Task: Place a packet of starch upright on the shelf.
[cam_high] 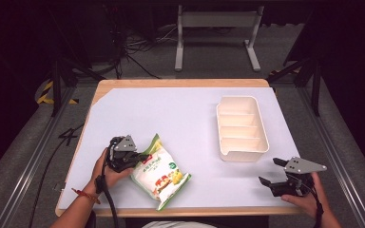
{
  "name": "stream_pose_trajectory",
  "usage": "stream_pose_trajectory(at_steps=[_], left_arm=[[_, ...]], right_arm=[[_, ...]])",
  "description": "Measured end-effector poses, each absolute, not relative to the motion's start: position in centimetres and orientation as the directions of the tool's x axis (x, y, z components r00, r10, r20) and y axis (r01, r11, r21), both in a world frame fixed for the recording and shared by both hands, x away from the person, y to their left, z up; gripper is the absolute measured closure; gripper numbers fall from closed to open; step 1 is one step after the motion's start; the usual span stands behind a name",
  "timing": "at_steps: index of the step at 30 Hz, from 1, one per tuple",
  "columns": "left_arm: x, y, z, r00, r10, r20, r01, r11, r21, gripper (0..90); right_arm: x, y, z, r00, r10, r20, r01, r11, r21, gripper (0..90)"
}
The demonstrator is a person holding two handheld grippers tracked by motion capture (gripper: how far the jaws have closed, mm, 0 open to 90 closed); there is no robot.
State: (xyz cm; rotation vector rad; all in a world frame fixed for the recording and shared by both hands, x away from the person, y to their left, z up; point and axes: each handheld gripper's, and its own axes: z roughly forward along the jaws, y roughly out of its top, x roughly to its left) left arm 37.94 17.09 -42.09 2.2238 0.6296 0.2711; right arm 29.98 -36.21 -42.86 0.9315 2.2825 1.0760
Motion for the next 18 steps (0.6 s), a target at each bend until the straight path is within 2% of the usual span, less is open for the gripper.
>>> stream_pose_trajectory(at_steps=[8, 14, 18], left_arm=[[36.7, 16.7, -39.8, 0.856, 0.514, 0.051, 0.269, -0.528, 0.805, 89.5], [35.4, 15.3, -37.5, 0.838, 0.510, 0.194, 0.144, -0.549, 0.823, 89.6], [35.2, 15.0, -36.6, 0.822, 0.516, 0.240, 0.104, -0.550, 0.829, 89.7]], right_arm=[[30.0, -36.4, -42.8, -0.671, 0.735, -0.095, 0.384, 0.455, 0.804, 12.4], [29.9, -36.4, -42.7, -0.680, 0.727, -0.089, 0.377, 0.451, 0.809, 12.3], [29.9, -36.5, -42.8, -0.679, 0.730, -0.081, 0.381, 0.445, 0.810, 12.3]])
